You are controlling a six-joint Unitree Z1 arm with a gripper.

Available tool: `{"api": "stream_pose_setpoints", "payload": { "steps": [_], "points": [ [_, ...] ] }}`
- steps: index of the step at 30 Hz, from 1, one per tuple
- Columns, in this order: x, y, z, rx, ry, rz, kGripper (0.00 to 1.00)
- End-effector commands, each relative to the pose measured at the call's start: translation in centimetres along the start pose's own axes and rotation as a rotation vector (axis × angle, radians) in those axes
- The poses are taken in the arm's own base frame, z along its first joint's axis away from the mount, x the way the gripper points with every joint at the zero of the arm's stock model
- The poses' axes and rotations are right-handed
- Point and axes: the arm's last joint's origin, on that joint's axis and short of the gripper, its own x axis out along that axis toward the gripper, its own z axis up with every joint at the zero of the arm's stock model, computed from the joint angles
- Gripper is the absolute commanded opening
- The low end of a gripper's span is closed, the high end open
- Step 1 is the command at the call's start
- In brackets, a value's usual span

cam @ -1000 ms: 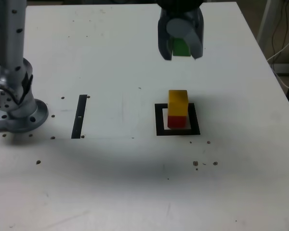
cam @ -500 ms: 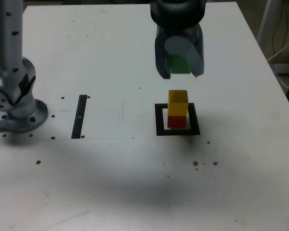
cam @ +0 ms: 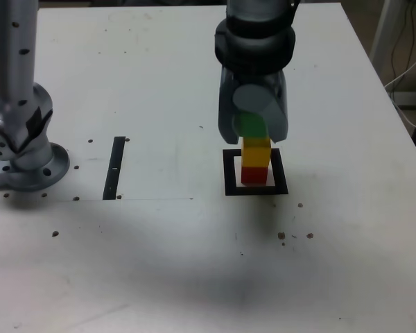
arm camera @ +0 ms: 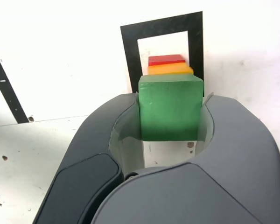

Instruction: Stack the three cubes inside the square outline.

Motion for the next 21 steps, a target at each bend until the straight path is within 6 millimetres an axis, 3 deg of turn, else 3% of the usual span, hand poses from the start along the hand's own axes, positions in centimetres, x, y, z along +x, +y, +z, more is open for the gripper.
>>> {"api": "stream_pose_setpoints", "payload": {
  "steps": [1, 11, 15, 18, 21],
  "points": [
    [0.43, -0.25, 0.13, 0.005, 0.005, 0.003, 0.19],
    [0.86, -0.62, 0.61, 0.021, -0.004, 0.016, 0.20],
    [0.94, -0.61, 0.61, 0.020, -0.002, 0.021, 0.25],
    [1.13, -0.64, 0.56, 0.021, 0.007, 0.021, 0.38],
    [1.16, -0.64, 0.48, 0.021, 0.009, 0.018, 0.60]
  ]
}}
